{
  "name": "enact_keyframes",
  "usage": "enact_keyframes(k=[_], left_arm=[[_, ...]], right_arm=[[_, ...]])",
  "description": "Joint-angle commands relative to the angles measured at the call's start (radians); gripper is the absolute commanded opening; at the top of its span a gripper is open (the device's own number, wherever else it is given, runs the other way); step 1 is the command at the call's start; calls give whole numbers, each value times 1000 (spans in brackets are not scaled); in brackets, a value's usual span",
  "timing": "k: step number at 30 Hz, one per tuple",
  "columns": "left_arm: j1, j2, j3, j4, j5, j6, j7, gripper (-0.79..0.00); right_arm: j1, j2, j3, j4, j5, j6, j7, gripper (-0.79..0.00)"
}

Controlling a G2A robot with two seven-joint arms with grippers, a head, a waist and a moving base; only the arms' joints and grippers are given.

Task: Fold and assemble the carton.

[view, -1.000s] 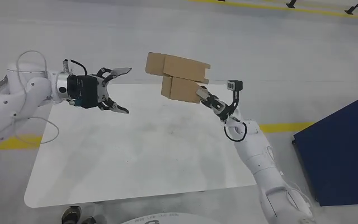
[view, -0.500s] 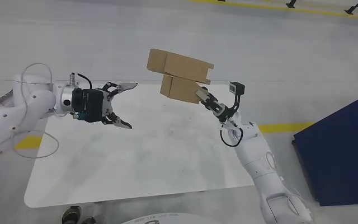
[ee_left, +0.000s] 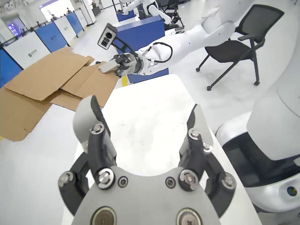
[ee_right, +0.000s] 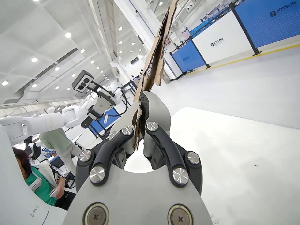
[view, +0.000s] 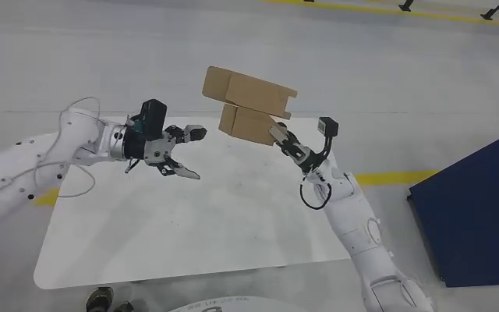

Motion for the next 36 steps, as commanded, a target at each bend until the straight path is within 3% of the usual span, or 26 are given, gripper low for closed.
enact_keyframes(k=[1, 2, 4, 9, 14, 25, 31, 36], left_arm=[[-29, -18, 66, 38, -193, 0, -72, -243], [-28, -27, 71, 43, -274, 0, -120, -342], [-28, -44, 71, 62, -407, 0, -220, -394], [-33, -75, 71, 112, -650, 0, -434, -394], [-42, -97, 70, 142, -804, 0, -542, -348], [-33, -138, 43, 251, -922, 0, -725, -283], [-17, -161, 15, 289, -976, 0, -796, -314], [-9, -182, -17, 302, -1004, 0, -846, -440]], right_arm=[[-6, -3, 1, -9, -43, 0, -35, -785], [-10, -5, 2, -14, -62, 0, -52, -785], [-19, -8, 7, -24, -100, -4, -87, -785], [-41, -14, 16, -40, -163, -10, -155, -785], [-48, -17, 16, -45, -191, -16, -176, -785], [-65, -19, 23, -59, -221, -27, -205, -785], [-81, -17, 26, -85, -228, -27, -202, -785], [-79, -18, 17, -89, -238, -27, -199, -785]])
